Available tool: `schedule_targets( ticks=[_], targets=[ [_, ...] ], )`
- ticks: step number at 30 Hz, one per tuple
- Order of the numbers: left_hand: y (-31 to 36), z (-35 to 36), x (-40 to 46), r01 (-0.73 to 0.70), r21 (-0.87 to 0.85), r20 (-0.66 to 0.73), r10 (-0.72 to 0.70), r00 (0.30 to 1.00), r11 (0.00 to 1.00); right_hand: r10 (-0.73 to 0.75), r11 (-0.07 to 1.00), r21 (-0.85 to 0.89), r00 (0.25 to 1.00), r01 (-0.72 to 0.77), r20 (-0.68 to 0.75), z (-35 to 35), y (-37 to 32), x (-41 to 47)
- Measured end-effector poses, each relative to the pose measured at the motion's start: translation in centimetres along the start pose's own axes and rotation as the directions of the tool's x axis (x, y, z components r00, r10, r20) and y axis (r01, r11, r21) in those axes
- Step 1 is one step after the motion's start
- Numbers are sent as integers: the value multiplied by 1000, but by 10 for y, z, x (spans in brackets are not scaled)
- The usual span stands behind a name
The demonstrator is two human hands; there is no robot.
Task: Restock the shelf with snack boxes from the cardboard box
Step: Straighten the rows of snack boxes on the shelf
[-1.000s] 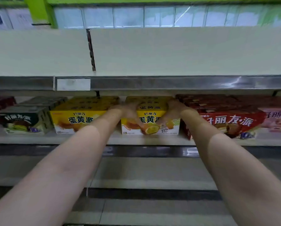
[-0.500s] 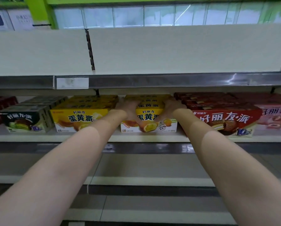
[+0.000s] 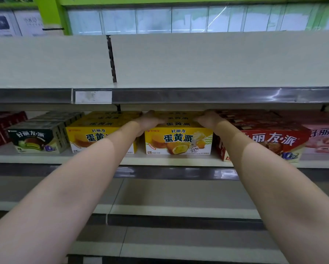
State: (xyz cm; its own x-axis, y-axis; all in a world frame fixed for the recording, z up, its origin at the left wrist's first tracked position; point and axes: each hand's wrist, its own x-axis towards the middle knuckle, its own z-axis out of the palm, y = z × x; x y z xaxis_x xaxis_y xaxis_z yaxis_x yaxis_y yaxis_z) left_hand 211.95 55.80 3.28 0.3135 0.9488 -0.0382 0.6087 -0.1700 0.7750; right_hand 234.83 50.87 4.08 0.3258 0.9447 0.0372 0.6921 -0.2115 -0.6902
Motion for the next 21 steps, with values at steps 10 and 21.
schedule_targets(
  ticks=[10, 21],
  targets=[
    [-13, -11, 42, 147, -376, 33, -145, 989, 915, -8, 982, -187, 1000, 8, -1, -5, -14, 12],
    [-5, -11, 47, 220, -487, -24, -264, 964, 845, 20, 977, -214, 999, -26, -29, -7, -11, 34]
  ],
)
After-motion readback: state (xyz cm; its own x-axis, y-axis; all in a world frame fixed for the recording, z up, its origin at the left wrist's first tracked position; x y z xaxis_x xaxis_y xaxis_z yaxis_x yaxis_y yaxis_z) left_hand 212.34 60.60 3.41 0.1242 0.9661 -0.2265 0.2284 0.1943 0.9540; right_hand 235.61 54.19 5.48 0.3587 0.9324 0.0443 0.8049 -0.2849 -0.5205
